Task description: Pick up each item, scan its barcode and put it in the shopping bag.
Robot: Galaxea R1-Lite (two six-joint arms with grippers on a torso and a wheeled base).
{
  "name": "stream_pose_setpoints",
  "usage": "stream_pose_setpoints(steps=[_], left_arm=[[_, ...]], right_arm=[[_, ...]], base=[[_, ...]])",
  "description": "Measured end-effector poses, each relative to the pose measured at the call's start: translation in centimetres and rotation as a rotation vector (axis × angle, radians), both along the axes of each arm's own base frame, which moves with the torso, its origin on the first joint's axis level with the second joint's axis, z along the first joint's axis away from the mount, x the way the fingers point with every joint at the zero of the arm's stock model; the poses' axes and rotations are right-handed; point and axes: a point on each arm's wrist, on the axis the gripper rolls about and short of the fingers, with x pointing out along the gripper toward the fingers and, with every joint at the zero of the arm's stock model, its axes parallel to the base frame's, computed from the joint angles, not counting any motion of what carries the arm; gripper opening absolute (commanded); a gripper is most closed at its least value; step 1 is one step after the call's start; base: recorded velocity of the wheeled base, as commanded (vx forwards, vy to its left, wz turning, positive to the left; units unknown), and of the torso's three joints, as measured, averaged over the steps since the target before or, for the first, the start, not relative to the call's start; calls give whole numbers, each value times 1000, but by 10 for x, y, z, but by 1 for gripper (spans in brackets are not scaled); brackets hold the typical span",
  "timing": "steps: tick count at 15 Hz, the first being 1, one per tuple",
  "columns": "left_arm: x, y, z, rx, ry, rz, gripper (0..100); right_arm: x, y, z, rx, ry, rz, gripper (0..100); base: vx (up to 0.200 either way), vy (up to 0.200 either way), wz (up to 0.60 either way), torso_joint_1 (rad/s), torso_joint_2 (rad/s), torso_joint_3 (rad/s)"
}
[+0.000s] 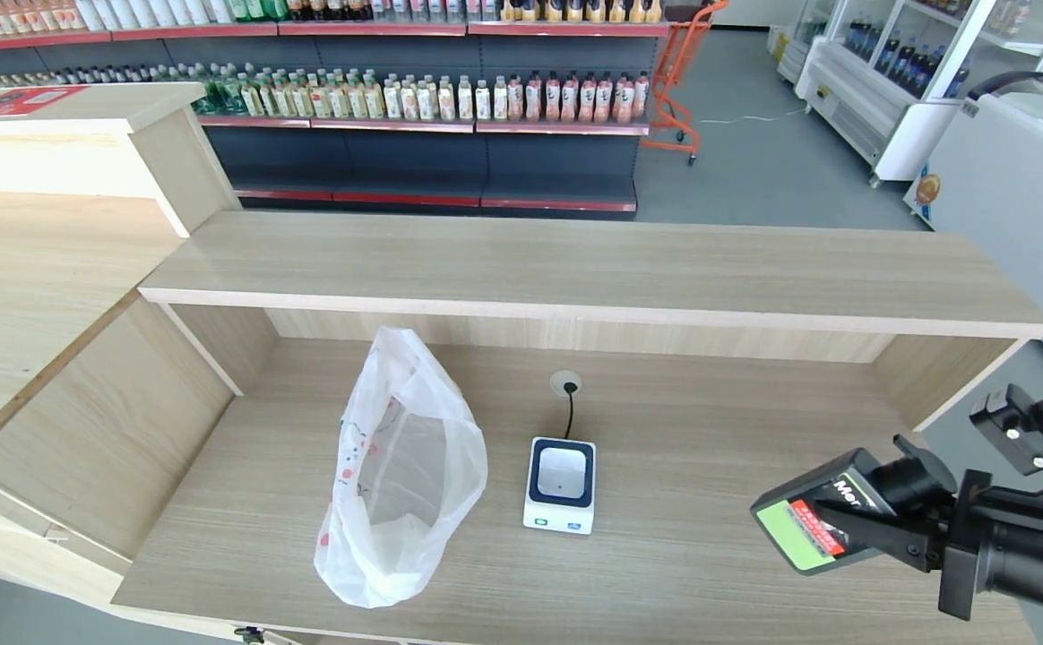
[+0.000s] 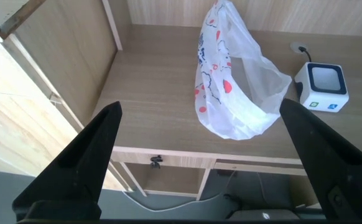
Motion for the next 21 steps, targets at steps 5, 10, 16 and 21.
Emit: stream_pose_setpoints(steps=[5, 10, 16, 21], left_arm=[[0, 0, 0, 0, -1, 0, 100], [0, 0, 0, 0, -1, 0, 100], [0, 0, 0, -1, -1, -1, 100], [0, 0, 0, -1, -1, 0, 100]], right_arm=[[2, 0, 1, 75, 68, -34, 0], [7, 2, -4, 91, 177, -39, 0], [52, 38, -10, 31, 228, 24, 0], [118, 110, -21, -13, 224, 119, 0]], base=[[0, 200, 0, 1, 2, 2], [0, 0, 0, 0, 0, 0], [0, 0, 0, 0, 0, 0], [0, 0, 0, 0, 0, 0]])
